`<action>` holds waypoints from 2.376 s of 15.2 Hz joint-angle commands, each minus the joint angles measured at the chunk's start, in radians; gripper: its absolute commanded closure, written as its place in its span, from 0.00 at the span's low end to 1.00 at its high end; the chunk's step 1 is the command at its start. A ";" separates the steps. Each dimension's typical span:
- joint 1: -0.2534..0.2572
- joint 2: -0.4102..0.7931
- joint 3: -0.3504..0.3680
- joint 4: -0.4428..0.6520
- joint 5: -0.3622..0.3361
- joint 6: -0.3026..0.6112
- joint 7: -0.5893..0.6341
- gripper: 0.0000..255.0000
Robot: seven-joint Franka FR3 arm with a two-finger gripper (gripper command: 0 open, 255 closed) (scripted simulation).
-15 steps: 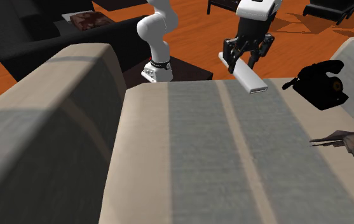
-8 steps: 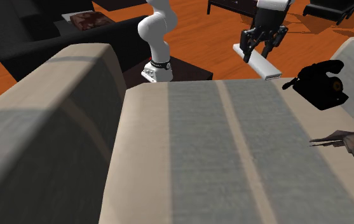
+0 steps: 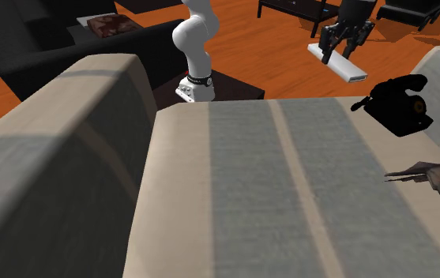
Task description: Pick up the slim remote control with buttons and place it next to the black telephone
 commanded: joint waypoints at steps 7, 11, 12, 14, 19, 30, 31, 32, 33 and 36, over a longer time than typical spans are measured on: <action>0.093 0.062 0.089 0.078 0.002 -0.013 0.184 1.00; 0.138 0.115 0.127 0.147 0.000 -0.026 0.268 1.00; 0.138 0.114 0.127 0.132 0.000 -0.013 0.268 1.00; 0.138 0.113 0.127 0.104 0.000 0.015 0.267 1.00; 0.138 0.115 0.127 0.040 0.000 0.081 0.266 1.00; 0.139 0.139 0.128 -0.079 0.002 0.223 0.263 1.00; 0.139 0.142 0.128 -0.088 0.002 0.236 0.263 1.00; 0.139 0.146 0.128 -0.097 0.002 0.248 0.263 1.00; 0.139 0.149 0.128 -0.106 0.002 0.261 0.262 1.00; 0.139 0.162 0.128 -0.131 0.003 0.298 0.262 1.00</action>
